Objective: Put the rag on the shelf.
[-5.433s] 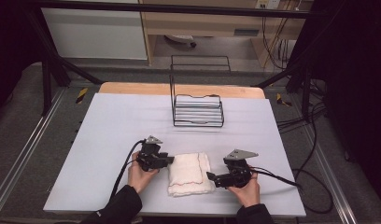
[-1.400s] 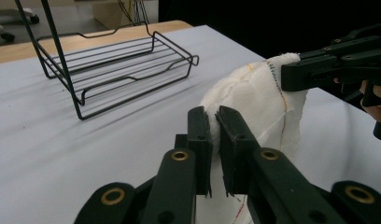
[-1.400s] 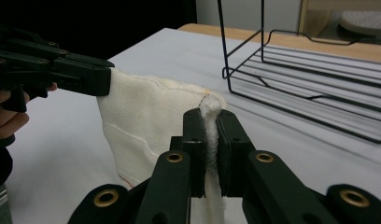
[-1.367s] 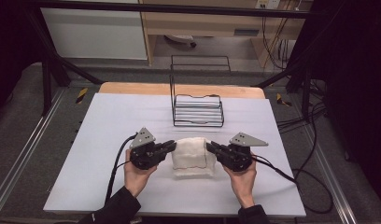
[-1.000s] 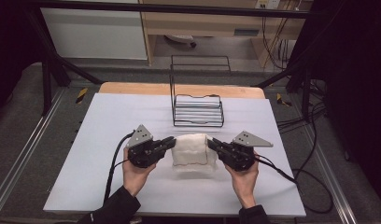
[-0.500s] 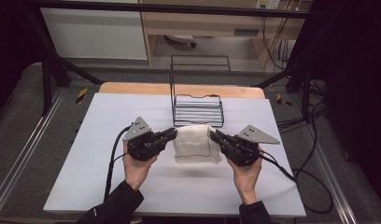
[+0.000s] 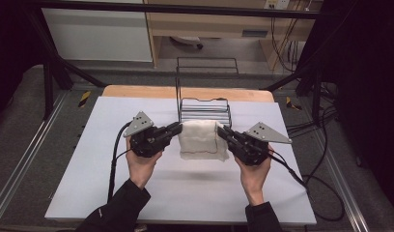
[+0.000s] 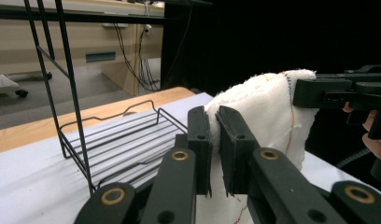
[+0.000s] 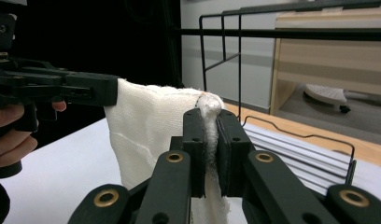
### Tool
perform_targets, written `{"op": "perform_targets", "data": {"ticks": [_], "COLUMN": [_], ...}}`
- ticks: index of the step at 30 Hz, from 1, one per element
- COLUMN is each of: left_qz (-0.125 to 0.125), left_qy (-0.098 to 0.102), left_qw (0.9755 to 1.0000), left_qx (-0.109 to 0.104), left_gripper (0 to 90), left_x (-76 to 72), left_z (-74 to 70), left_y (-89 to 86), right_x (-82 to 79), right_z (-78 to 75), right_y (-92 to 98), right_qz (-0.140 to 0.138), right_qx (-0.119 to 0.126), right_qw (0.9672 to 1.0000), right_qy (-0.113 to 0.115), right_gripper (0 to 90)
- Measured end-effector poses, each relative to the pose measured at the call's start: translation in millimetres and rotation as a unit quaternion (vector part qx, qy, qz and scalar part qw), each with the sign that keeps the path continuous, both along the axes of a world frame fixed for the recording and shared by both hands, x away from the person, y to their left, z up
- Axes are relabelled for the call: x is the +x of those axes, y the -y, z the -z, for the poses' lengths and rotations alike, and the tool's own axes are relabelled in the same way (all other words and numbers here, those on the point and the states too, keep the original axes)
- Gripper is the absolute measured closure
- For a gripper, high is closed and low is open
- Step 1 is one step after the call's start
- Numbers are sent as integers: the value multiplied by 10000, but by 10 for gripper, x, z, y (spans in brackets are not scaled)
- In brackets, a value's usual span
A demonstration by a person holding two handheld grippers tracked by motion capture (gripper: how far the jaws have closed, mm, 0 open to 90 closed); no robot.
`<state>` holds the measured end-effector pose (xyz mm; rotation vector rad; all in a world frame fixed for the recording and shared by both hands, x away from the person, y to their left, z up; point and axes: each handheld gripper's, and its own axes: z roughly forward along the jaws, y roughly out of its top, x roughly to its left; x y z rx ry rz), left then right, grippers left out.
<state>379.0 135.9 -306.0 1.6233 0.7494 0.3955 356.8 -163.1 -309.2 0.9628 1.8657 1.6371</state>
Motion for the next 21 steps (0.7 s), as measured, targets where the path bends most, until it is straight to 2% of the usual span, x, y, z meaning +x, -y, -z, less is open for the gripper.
{"op": "perform_targets", "data": {"ticks": [21], "left_qz": [-119], "left_qy": [356], "left_qw": [9991], "left_qx": [-214], "left_gripper": [829], "left_x": [160], "left_z": [-318], "left_y": [23], "right_x": [129], "right_z": [-343], "right_y": [-37], "right_qz": [256], "right_qx": [160], "right_qw": [9987], "right_qy": [421], "right_gripper": [838]}}
